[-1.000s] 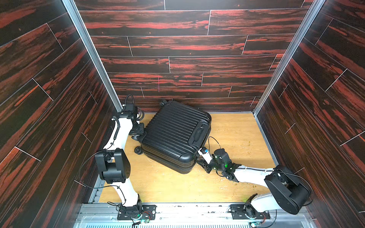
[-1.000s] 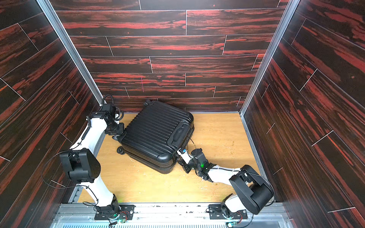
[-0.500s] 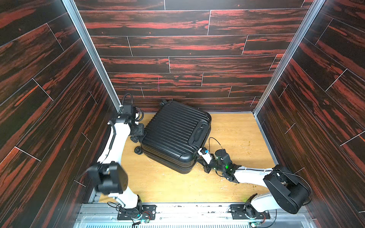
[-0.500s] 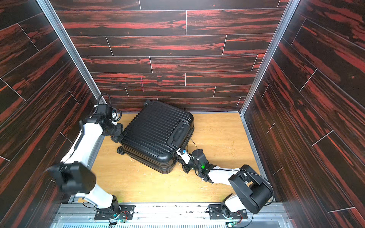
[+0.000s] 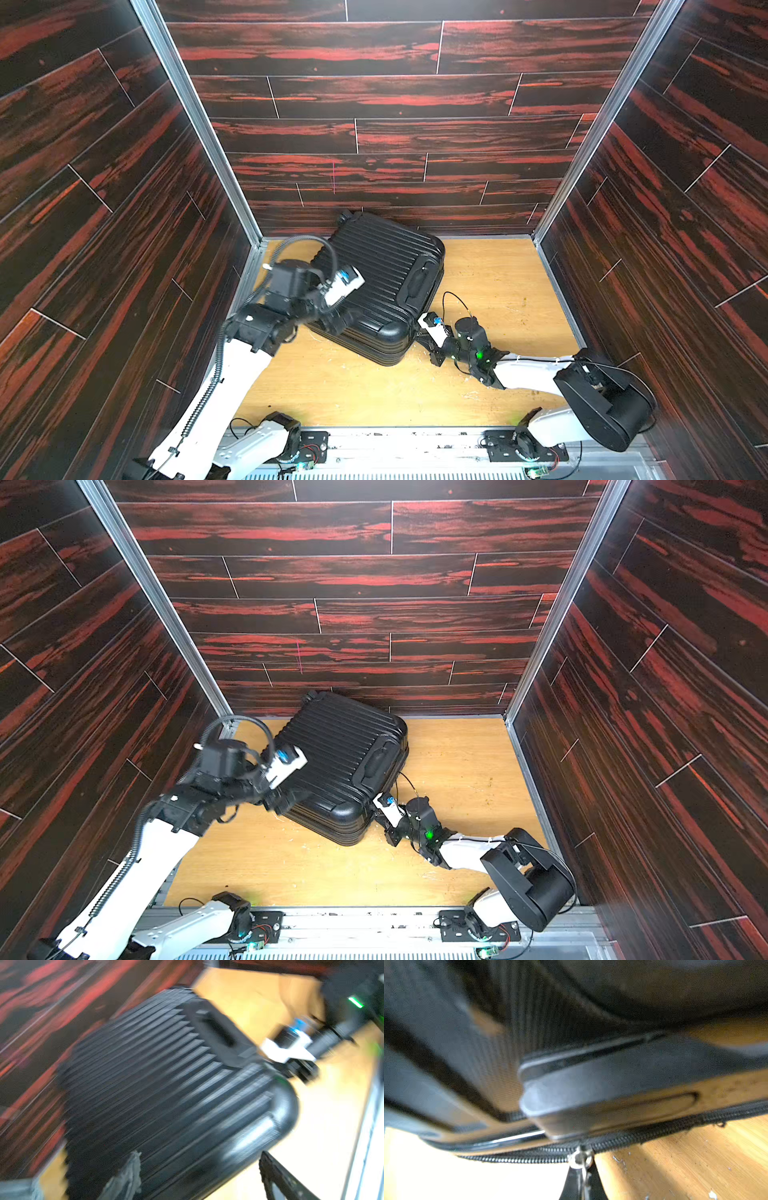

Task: Close the suitcase zippers
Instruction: Adjust the suitcase at the center of the board.

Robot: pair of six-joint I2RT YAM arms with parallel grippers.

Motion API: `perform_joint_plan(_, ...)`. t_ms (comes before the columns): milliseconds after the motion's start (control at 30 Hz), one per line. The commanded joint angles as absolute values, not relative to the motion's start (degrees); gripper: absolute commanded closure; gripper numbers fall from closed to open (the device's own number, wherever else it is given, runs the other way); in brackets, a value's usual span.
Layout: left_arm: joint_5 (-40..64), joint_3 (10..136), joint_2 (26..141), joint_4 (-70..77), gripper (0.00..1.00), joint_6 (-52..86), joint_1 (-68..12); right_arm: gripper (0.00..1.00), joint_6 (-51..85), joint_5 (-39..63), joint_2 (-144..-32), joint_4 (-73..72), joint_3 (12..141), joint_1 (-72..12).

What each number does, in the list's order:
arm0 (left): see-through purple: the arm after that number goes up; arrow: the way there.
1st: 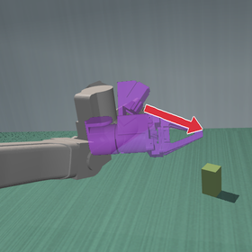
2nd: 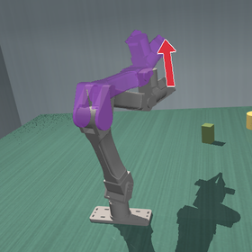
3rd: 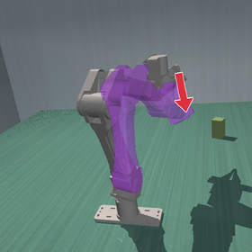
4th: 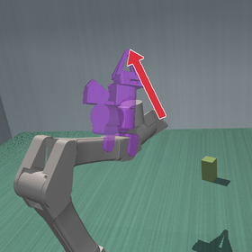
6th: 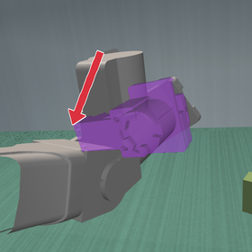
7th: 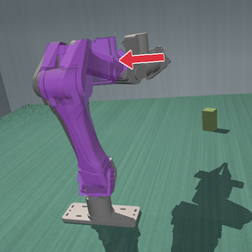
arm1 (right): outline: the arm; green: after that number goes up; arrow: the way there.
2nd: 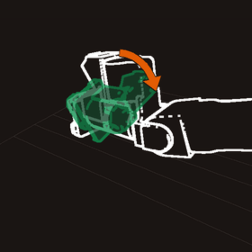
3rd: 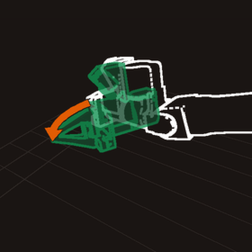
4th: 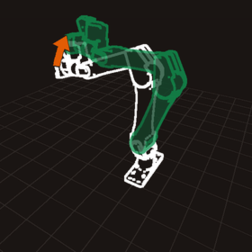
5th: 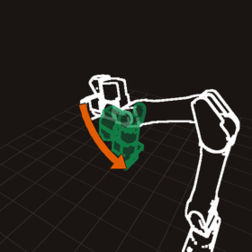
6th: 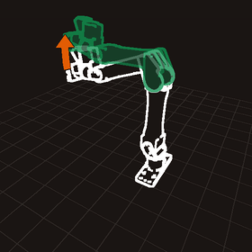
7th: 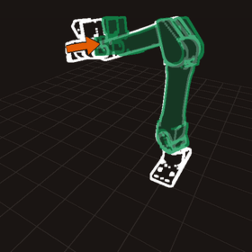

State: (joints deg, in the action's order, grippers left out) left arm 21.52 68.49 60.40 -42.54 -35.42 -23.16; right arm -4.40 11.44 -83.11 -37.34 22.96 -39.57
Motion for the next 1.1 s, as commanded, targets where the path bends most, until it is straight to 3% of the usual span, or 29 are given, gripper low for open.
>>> perform_joint_plan(0,21.29,66.83,60.87,-48.81,0.07,-47.07,-28.91,1.0,-3.35,11.89,-80.49,-36.86,22.41,-39.38)
perform_joint_plan(200,16.17,65.94,64.05,-54.23,0.05,-56.11,-36.66,1.0,-3.51,12.0,-79.49,-35.73,22.5,-39.38)
perform_joint_plan(433,2.64,59.93,65.9,-39.54,0.05,-58.71,-44.64,1.0,-2.84,12.73,-78.9,-34.47,22.59,-39.39)
perform_joint_plan(800,-14.32,59.4,72.97,-23.36,0.07,-50.89,-47.46,1.0,-2.21,14.33,-73.49,-31.52,20.52,-40.03)
perform_joint_plan(1067,-17.9,60.68,74.83,-18.2,0.08,-46.12,-47.72,1.0,-2.29,14.05,-69.69,-29.75,19.16,-42.25)
